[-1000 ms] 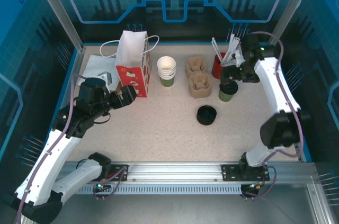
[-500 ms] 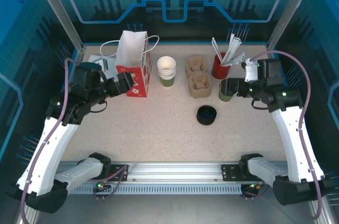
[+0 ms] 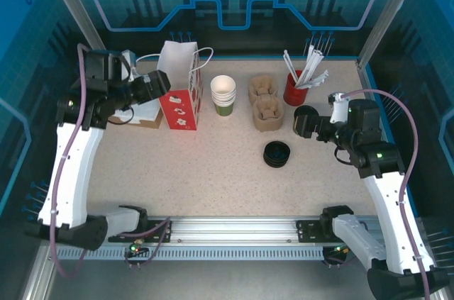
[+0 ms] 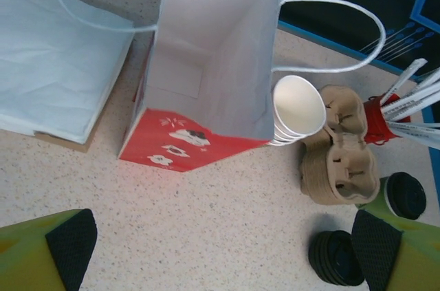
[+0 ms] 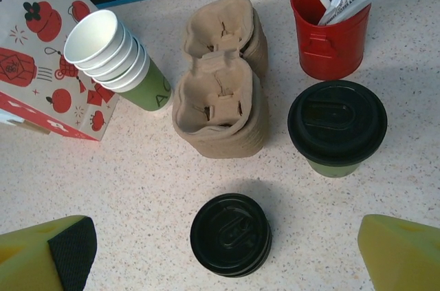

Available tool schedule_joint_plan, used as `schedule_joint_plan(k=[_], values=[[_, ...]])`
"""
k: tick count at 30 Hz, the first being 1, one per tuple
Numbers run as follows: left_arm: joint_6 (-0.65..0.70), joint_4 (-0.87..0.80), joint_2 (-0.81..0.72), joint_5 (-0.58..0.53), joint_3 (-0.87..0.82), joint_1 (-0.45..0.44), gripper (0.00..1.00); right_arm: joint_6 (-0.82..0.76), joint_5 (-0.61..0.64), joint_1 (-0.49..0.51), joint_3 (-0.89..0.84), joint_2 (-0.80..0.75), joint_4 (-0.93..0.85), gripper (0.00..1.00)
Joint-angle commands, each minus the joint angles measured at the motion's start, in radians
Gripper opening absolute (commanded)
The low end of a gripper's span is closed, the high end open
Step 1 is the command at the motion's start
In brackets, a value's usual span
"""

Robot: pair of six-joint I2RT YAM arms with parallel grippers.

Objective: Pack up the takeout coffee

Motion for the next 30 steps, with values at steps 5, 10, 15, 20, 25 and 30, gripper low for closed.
schedule_joint_plan(k=[5, 10, 15, 20, 25, 30], values=[[0.183, -0.101, 0.22, -0.034, 0.195, 0.061, 0.92, 0.037, 0.028, -0.013, -0.015, 0.007, 0.043, 1.0], [0.246, -0.132, 0.422, -0.087, 0.368, 0.069, 0.91, 0.045, 0.039, -0.014, -0.018, 0.011, 0.037, 1.0], [0.268, -0.18, 0.601, -0.13, 0.541, 0.069, 0.88, 0.045, 0.052, -0.019, -0.019, 0.004, 0.021, 1.0], [0.284, -0.184, 0.711, -0.194, 0.649, 0.069, 0.87, 0.045, 0.064, -0.019, -0.02, -0.004, 0.008, 1.0], [0.293, -0.202, 0.792, -0.192, 0.708, 0.069, 0.79, 0.045, 0.075, -0.019, -0.018, -0.012, -0.006, 1.0], [0.29, -0.212, 0.821, -0.164, 0.711, 0.069, 0.61, 0.049, 0.086, -0.021, -0.027, -0.027, -0.017, 1.0]])
